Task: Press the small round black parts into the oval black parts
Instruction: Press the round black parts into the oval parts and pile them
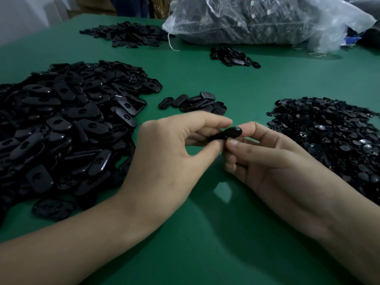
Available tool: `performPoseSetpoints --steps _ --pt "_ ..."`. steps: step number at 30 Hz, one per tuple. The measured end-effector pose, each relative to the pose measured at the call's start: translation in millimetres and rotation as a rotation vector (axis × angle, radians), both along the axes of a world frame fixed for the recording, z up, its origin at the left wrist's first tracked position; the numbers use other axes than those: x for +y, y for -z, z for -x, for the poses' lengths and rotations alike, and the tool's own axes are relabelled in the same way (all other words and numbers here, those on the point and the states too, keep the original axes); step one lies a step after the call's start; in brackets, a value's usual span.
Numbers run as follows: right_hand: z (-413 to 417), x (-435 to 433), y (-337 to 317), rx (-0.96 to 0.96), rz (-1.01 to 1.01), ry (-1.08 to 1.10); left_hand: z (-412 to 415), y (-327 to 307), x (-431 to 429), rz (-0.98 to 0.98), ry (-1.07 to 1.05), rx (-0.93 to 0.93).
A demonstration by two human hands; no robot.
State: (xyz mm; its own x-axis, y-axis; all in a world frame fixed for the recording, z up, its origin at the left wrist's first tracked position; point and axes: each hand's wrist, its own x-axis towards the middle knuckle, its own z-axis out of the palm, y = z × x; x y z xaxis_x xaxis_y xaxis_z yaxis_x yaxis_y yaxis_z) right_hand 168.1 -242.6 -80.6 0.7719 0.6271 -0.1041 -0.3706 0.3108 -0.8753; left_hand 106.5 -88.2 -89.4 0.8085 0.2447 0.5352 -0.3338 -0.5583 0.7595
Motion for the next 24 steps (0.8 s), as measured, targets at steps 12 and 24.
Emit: performPoseSetpoints --steps 12,24 --pt "1.2 1.6 -0.8 -0.014 0.016 0.014 0.2 2.3 0.0 0.029 0.015 -0.001" --pt "1.4 1.2 -1.3 -0.019 0.012 -0.003 0.5 2.3 0.2 0.007 0.003 -0.028"
